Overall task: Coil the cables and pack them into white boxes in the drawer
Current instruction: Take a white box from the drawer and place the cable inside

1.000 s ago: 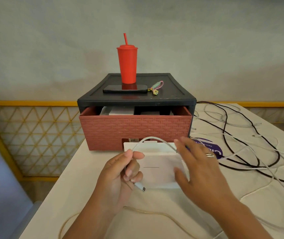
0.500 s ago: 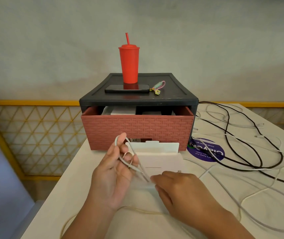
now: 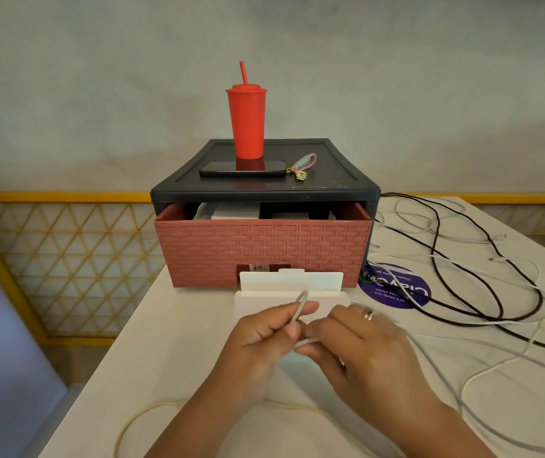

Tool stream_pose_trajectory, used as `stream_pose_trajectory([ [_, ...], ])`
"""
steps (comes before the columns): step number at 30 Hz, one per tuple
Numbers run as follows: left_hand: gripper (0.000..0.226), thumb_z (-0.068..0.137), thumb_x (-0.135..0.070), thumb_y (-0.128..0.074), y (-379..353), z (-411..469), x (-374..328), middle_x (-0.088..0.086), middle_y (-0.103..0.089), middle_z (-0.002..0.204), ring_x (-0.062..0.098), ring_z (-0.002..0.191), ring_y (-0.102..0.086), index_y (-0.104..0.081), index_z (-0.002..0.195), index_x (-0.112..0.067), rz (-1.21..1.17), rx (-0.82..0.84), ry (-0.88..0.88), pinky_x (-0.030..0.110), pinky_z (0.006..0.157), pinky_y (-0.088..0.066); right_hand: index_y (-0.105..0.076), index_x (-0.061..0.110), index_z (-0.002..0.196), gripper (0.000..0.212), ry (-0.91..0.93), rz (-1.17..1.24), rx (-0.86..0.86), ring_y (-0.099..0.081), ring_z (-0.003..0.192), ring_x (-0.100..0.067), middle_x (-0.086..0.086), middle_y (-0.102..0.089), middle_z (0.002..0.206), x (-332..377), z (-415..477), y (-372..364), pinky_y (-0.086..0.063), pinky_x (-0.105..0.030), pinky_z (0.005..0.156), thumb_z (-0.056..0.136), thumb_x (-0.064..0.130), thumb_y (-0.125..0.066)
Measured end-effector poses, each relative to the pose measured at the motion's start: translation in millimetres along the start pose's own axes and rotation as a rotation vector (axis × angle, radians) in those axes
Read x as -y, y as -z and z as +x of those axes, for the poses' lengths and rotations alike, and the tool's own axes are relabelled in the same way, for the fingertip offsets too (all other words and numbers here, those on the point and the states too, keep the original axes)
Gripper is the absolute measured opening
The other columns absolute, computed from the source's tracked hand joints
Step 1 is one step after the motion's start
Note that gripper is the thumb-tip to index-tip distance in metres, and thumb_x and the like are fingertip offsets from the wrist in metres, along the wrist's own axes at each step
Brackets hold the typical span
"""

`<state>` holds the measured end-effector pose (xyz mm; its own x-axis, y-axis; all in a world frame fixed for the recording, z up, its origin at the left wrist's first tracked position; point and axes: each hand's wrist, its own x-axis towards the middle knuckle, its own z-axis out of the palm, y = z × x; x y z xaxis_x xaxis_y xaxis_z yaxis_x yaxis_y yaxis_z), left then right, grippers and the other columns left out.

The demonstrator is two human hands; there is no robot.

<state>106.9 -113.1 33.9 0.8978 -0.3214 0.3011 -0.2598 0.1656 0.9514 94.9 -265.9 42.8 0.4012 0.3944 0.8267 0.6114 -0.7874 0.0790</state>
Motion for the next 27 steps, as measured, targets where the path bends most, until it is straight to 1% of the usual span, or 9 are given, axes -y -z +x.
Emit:
stream_pose_trajectory([
  [2,0.027,0.073,-0.031,-0.056,2,-1,-4,-0.002,-0.067,0.068,0.011,0.069,-0.063,-0.075,0.09,-0.022,-0.016,0.06,-0.006,0.017,0.073,-0.046,-0.059,0.023,0.091,0.019,-0.075,0.066,-0.048,-0.052,0.059,-0.016,0.004,-0.058,0.07,-3,-1,1,-0.041,-0.027,0.048,0.093,0.037,-0.045],
  [5,0.026,0.067,-0.038,-0.053,2,-2,-9,-0.004,-0.042,0.043,0.01,0.047,-0.042,-0.072,0.069,-0.02,-0.037,0.087,0.049,0.019,0.067,-0.046,-0.055,0.028,0.098,0.016,-0.203,0.199,-0.043,-0.055,0.062,-0.013,0.009,-0.053,0.086,-7,-1,1,-0.043,-0.023,0.048,0.091,0.04,-0.046],
  [8,0.023,0.064,-0.037,-0.056,-4,-2,-11,-0.008,-0.029,0.039,0.007,0.039,-0.028,-0.067,0.057,-0.018,-0.133,0.082,0.107,0.023,0.058,-0.045,-0.056,0.032,0.093,0.023,-0.268,0.354,0.044,-0.052,0.065,-0.004,0.012,-0.052,0.087,-6,-2,0,-0.043,-0.017,0.052,0.095,0.047,-0.038],
  [11,0.024,0.063,-0.035,-0.059,-5,-2,-12,-0.008,-0.024,0.04,0.008,0.037,-0.023,-0.059,0.051,-0.014,-0.298,0.043,0.162,0.024,0.053,-0.044,-0.057,0.034,0.083,0.032,-0.405,0.624,0.129,-0.052,0.062,-0.004,0.01,-0.058,0.073,0,-1,0,-0.041,-0.014,0.055,0.091,0.057,-0.035],
  [13,0.026,0.062,-0.034,-0.06,-6,-2,-13,-0.007,-0.022,0.04,0.008,0.036,-0.022,-0.054,0.049,-0.013,-0.377,0.001,0.194,0.024,0.051,-0.044,-0.059,0.037,0.08,0.028,-0.509,0.782,0.16,-0.052,0.059,-0.004,0.012,-0.057,0.064,2,0,-1,-0.039,-0.012,0.055,0.086,0.058,-0.041],
  [17,0.028,0.067,-0.029,-0.064,-7,-1,-12,-0.006,-0.022,0.039,0.008,0.035,-0.024,-0.049,0.048,-0.013,-0.514,-0.081,0.284,0.025,0.049,-0.045,-0.065,0.024,0.077,0.026,-0.685,0.949,0.219,-0.049,0.057,0.0,0.012,-0.055,0.057,2,1,-2,-0.037,-0.009,0.056,0.085,0.041,-0.047],
  [21,0.038,0.082,-0.032,-0.058,-10,1,-9,-0.002,-0.03,0.042,0.011,0.038,-0.032,-0.049,0.05,-0.013,-0.553,-0.115,0.316,0.026,0.055,-0.05,-0.063,0.026,0.07,0.026,-0.772,0.935,0.237,-0.046,0.052,0.0,0.01,-0.054,0.053,1,0,-5,-0.036,-0.01,0.055,0.083,0.037,-0.043],
  [24,0.039,0.084,-0.035,-0.059,-12,3,-3,0.005,-0.048,0.053,0.016,0.052,-0.049,-0.057,0.053,-0.012,-0.47,-0.123,0.272,0.025,0.063,-0.051,-0.059,0.026,0.069,0.024,-0.817,0.872,0.196,-0.044,0.049,-0.003,0.012,-0.049,0.049,-1,-1,-8,-0.037,-0.015,0.053,0.083,0.037,-0.042],
  [27,0.028,0.075,-0.039,-0.059,-11,4,0,0.0,-0.059,0.066,0.011,0.065,-0.056,-0.07,0.065,-0.016,-0.261,-0.17,0.249,0.022,0.068,-0.051,-0.056,0.026,0.064,0.027,-0.861,0.801,0.149,-0.044,0.049,-0.003,0.012,-0.051,0.049,-3,-1,-8,-0.04,-0.025,0.055,0.086,0.036,-0.043],
])
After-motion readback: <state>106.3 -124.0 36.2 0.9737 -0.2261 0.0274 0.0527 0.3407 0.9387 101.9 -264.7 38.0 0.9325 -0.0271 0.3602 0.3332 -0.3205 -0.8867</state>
